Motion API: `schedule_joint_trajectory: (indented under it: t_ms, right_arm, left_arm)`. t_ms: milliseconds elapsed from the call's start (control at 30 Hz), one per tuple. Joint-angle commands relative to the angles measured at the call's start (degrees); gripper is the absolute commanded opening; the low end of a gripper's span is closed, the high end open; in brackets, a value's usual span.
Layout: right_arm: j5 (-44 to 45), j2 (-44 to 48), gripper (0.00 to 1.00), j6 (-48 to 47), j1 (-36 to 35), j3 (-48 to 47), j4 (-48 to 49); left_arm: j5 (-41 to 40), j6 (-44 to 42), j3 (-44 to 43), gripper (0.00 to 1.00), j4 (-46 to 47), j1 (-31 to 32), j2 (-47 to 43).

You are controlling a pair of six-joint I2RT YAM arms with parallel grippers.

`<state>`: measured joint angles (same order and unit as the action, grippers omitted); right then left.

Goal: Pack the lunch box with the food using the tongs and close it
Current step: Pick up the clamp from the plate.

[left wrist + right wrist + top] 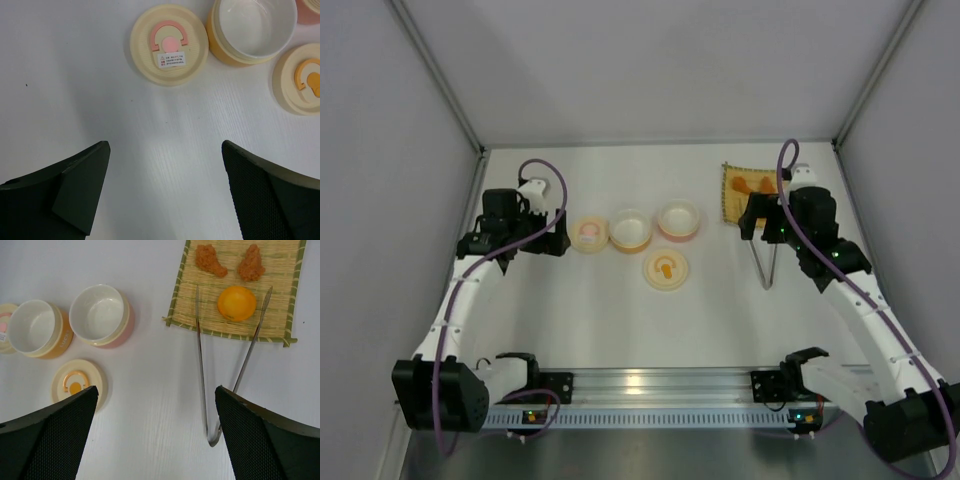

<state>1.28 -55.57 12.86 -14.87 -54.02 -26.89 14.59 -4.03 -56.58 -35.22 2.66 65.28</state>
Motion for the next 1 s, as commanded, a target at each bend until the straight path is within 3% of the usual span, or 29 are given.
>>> schedule_joint_trajectory:
  t_ms: [0,233,467,967]
  right_arm:
    - [-0.84,-0.68,0.99,-1.52,-0.6,-2.84,-3.33]
    - [6.36,-2.96,0.99,-0.73,-0.6,-2.4,-10.17]
    - [7.87,-13.14,0.99,-0.38,-0.6,-4.95,-15.55]
    - [12.26,-26.69,0.99,0.93,-0.6,-5.14,-16.26]
  left_arm:
    - [1.75,-0.8,-1.17,0.98,0.16,-0.28,-1.56]
    - [3.16,-1.59,-1.52,0.98,-0.55,-0.28,0.2]
    - [4.83,-2.29,-0.38,0.98,0.06,-0.28,1.26]
    - [6.33,-3.26,0.94,0.98,1.82,-0.28,1.61]
